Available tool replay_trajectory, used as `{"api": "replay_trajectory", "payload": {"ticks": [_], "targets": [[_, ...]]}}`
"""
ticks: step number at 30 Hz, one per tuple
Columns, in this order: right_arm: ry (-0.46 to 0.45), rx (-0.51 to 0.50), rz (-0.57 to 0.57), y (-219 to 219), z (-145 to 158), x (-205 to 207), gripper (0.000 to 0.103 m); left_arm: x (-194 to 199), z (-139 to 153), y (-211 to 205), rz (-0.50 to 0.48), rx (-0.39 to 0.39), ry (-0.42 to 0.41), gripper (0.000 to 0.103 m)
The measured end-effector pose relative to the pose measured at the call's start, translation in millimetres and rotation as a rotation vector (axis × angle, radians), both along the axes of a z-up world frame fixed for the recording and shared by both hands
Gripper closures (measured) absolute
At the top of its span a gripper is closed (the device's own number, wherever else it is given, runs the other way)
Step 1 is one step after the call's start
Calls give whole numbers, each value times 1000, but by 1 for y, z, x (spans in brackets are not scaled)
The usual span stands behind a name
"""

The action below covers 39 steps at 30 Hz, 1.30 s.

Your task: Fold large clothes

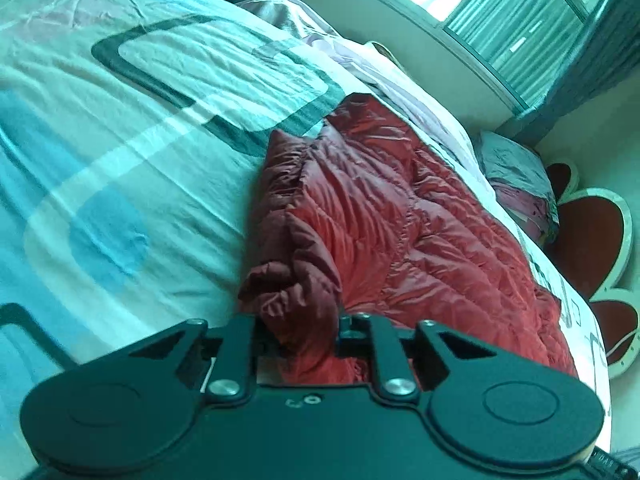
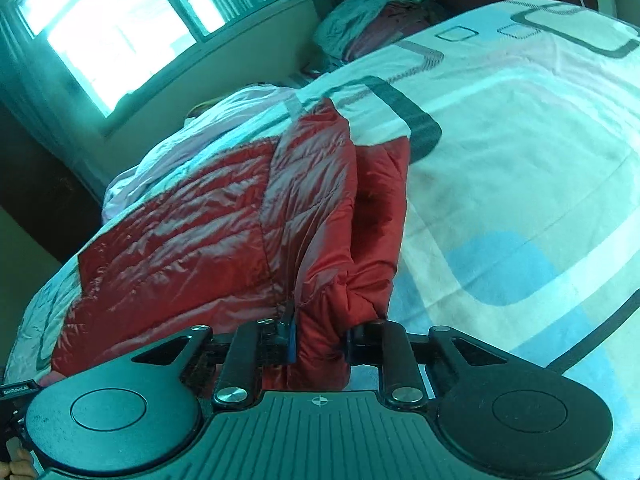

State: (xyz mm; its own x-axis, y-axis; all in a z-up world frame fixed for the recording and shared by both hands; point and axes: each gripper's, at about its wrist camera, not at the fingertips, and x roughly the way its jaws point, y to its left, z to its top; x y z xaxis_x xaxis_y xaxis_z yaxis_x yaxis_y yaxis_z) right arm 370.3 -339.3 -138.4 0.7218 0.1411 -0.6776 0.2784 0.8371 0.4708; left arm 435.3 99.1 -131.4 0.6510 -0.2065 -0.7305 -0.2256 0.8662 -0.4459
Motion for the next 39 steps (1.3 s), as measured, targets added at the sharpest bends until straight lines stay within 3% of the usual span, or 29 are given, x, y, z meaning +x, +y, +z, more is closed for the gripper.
{"api": "replay_trajectory", "payload": {"ticks": [7,18,25,28,31,33,35,36,38,39], "targets": [[6,22,11,2,22,-62,84,-65,15,21,-73,-1,37,87],[85,3,-15,28,17,-205,84,-196,4,55,-167,-14,60,87],[106,3,-52,39,17,-249,84,-225,4,62,-189,-7,53,85],[110,-17,-64,39,16,-255,82,-220,2,55,-211,34,53,80],[103,-87,-73,42,22,-254,69,-214,1,54,-199,48,64,74],[91,-120,-65,42,27,-256,66,-213,-1,54,-172,43,68,65],[83,-144,-59,43,29,-256,64,-216,-1,54,-155,54,69,36],[83,-157,-57,42,29,-256,63,-218,1,53,-146,68,59,33],[88,-198,-84,41,27,-261,43,-219,2,52,-156,96,39,33],[84,-235,-94,41,27,-263,40,-218,2,51,-162,106,41,33]]}}
